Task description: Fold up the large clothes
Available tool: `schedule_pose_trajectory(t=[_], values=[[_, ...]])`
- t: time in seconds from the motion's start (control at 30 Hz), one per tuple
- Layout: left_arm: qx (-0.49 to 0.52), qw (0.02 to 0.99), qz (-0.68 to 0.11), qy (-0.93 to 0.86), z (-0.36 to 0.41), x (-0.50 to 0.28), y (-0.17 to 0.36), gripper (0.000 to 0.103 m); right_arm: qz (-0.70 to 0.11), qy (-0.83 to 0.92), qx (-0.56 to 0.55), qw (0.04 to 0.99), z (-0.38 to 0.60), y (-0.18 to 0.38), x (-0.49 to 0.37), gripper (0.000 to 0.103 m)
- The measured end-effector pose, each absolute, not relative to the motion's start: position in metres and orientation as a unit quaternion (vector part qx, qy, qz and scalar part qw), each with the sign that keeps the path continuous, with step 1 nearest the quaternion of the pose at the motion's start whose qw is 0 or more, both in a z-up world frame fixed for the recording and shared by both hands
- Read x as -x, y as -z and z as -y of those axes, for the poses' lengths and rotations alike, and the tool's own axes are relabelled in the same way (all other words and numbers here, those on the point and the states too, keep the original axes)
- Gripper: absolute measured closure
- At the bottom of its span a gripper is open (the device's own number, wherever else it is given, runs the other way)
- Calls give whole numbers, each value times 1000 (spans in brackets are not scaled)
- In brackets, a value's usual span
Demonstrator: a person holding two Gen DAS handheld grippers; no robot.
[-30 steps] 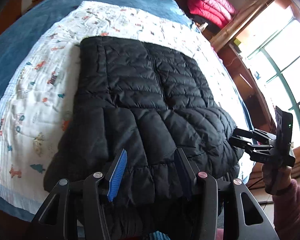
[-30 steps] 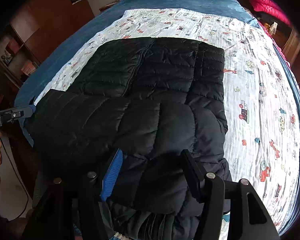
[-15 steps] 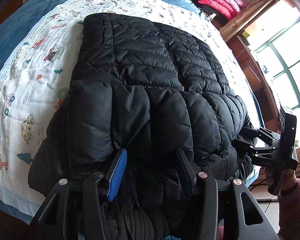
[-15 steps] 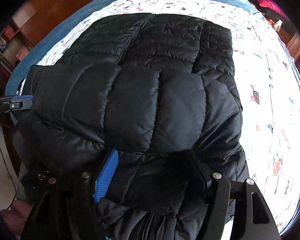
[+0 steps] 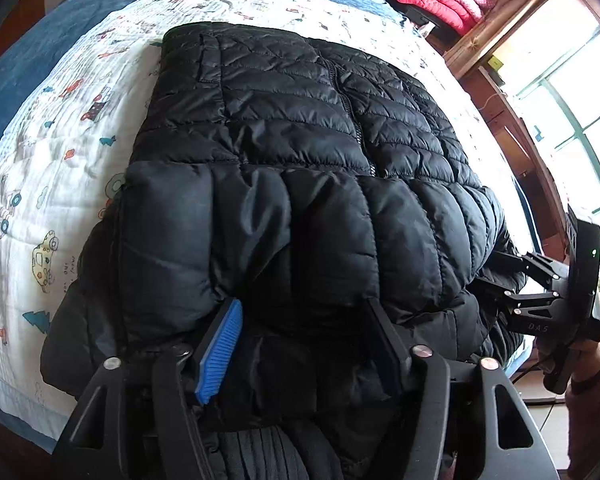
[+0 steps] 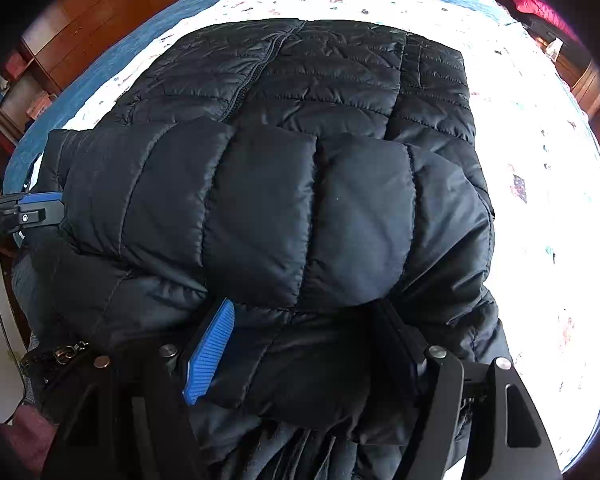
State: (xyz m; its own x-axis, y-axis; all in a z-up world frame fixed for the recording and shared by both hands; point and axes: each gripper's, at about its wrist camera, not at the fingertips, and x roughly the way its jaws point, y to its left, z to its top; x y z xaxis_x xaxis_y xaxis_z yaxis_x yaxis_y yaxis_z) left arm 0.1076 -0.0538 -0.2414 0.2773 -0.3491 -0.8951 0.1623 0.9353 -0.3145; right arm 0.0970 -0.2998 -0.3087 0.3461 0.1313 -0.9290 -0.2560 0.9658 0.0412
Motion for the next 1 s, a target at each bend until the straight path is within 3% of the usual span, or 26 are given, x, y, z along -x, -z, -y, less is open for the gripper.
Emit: schedule_pose_trajectory(t=[0.23, 0.5, 0.73, 1.0], values=[[37, 802, -575, 155, 73, -105, 242, 20, -563, -118, 57, 816, 299, 311, -100, 24], [39, 800, -578, 157, 71, -107, 243, 15, -582, -102, 65, 804, 293, 296, -110, 24], [27, 802, -575, 159, 80, -105, 244, 4, -565, -137, 37, 813, 272, 268, -126, 24], [13, 804, -572, 162, 86, -105, 247, 0, -576, -132, 44, 805, 249, 280, -156, 23]])
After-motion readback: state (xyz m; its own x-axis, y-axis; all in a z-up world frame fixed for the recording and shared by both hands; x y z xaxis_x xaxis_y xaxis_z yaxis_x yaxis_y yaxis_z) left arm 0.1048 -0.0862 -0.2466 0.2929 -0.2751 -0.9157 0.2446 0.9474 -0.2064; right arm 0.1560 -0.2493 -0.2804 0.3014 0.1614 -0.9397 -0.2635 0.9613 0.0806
